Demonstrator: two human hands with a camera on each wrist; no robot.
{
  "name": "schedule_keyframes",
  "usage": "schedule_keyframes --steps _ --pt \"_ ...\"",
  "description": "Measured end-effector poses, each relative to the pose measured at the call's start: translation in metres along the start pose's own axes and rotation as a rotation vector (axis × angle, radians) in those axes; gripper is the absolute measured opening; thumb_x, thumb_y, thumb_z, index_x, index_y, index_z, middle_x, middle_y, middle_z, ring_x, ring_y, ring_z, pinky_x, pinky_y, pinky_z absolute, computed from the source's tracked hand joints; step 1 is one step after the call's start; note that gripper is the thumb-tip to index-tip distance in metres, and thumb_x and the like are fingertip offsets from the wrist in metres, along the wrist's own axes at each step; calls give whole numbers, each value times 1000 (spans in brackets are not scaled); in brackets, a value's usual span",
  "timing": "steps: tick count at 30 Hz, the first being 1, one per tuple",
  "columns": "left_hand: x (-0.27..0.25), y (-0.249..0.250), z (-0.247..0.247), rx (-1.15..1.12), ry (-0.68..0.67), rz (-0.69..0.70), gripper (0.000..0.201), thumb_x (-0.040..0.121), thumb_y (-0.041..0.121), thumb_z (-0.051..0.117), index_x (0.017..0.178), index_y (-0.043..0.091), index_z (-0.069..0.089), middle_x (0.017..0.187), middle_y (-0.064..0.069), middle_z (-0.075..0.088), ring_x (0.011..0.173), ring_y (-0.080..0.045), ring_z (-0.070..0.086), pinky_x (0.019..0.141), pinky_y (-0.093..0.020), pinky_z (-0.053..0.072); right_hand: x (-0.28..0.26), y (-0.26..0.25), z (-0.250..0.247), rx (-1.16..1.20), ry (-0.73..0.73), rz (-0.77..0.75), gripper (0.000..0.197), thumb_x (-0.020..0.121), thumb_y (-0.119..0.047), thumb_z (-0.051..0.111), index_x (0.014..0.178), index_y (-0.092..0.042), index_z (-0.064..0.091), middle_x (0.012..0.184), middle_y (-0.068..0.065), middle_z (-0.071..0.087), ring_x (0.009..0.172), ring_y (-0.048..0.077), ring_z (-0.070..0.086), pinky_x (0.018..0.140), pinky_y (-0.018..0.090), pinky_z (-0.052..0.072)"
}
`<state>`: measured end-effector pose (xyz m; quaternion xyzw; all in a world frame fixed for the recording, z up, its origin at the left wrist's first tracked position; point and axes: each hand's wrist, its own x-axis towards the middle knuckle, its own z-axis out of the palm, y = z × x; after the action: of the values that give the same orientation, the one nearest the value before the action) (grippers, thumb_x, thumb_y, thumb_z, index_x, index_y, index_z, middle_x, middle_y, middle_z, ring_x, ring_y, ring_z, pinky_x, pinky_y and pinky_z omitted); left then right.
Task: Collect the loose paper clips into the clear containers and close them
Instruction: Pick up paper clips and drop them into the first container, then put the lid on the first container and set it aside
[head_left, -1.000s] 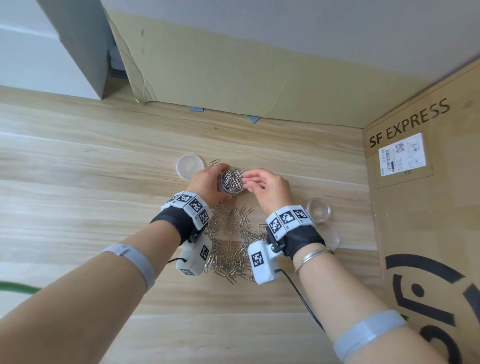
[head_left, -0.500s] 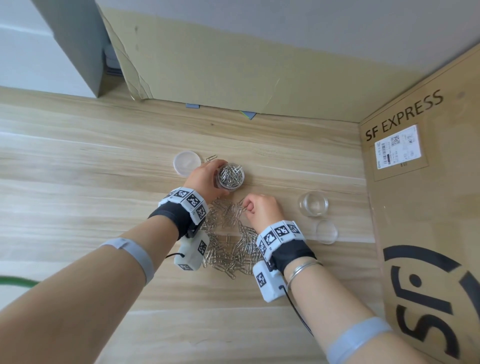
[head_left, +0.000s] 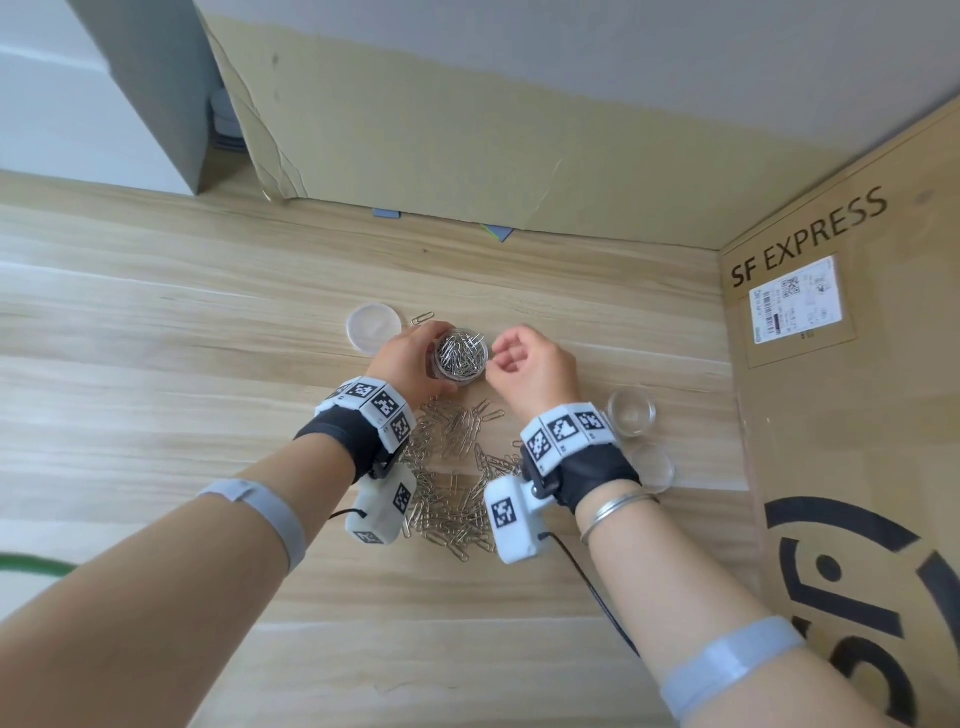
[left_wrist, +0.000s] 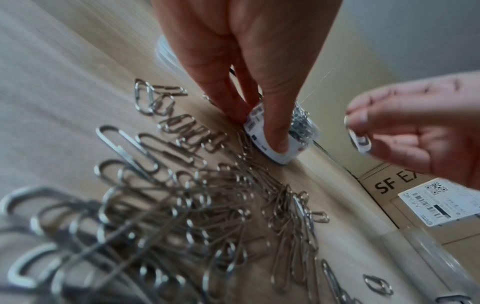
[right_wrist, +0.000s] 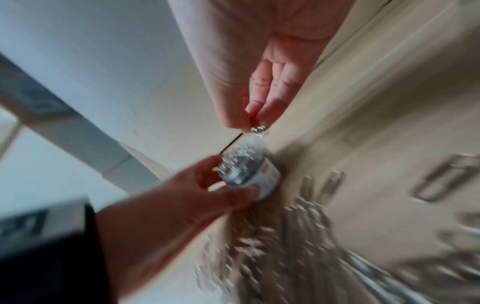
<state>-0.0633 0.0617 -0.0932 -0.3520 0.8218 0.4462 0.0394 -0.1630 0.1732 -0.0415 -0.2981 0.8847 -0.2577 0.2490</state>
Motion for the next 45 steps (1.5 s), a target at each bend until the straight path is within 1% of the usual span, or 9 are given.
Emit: schedule_keyframes --steps 13,18,23,28,31,35,40,42,45 --pt "-2 1 -6 -64 3 -30 74 62 9 80 128 14 48 123 -9 60 111 -25 58 99 -36 46 28 -9 2 132 55 31 8 82 -9 65 90 -10 69 89 7 72 74 12 61 81 28 53" --pt "-4 0 -15 -125 36 -35 74 61 4 81 127 12 49 122 -10 61 111 -26 59 98 -41 48 31 -13 6 44 0 -16 18 86 -16 62 100 -16 73 99 2 74 83 12 63 74 11 39" --pt "-9 -7 -26 -109 80 -50 70 65 6 78 128 13 49 122 -9 60 111 -22 58 96 -31 48 31 -24 17 -32 0 -109 12 84 -17 66 90 -17 76 95 0 74 73 7 55 75 15 43" --pt "-14 -15 -34 -132 90 -81 73 63 8 80 129 14 48 125 -4 59 112 -19 57 97 -28 48 26 -27 29 -119 19 -240 9 82 -18 68 84 -18 77 89 1 71 71 14 61 73 33 54" --pt "-17 -19 -39 -151 112 -96 76 61 9 81 129 14 48 126 -5 58 113 -20 58 98 -33 49 23 -30 33 -158 6 -301 12 85 -22 65 88 -19 77 93 0 71 75 17 61 70 32 53" --pt "-20 -28 -45 -161 151 -109 73 62 7 81 128 15 50 125 -7 60 111 -20 59 95 -28 50 25 -38 37 -61 139 -312 14 86 -17 62 88 -15 75 89 3 71 66 14 56 69 30 50" --pt "-28 -46 -60 -184 181 -130 72 62 6 81 127 14 51 124 -9 60 110 -21 59 95 -32 51 35 -50 50 -156 -9 -250 21 86 -11 57 102 -15 70 101 3 69 75 11 56 76 20 44" --pt "-31 -54 -68 -193 202 -140 72 62 5 81 127 13 51 124 -9 60 110 -21 60 95 -32 51 38 -57 58 -206 -110 -247 30 85 -12 60 114 -17 65 113 4 65 92 14 62 87 23 46" --pt "-33 -67 -76 -215 216 -165 72 62 4 81 126 14 51 124 -8 60 110 -22 60 95 -32 51 42 -67 69 -357 -257 -214 53 83 -20 63 134 -20 48 135 5 52 122 22 50 104 30 38"
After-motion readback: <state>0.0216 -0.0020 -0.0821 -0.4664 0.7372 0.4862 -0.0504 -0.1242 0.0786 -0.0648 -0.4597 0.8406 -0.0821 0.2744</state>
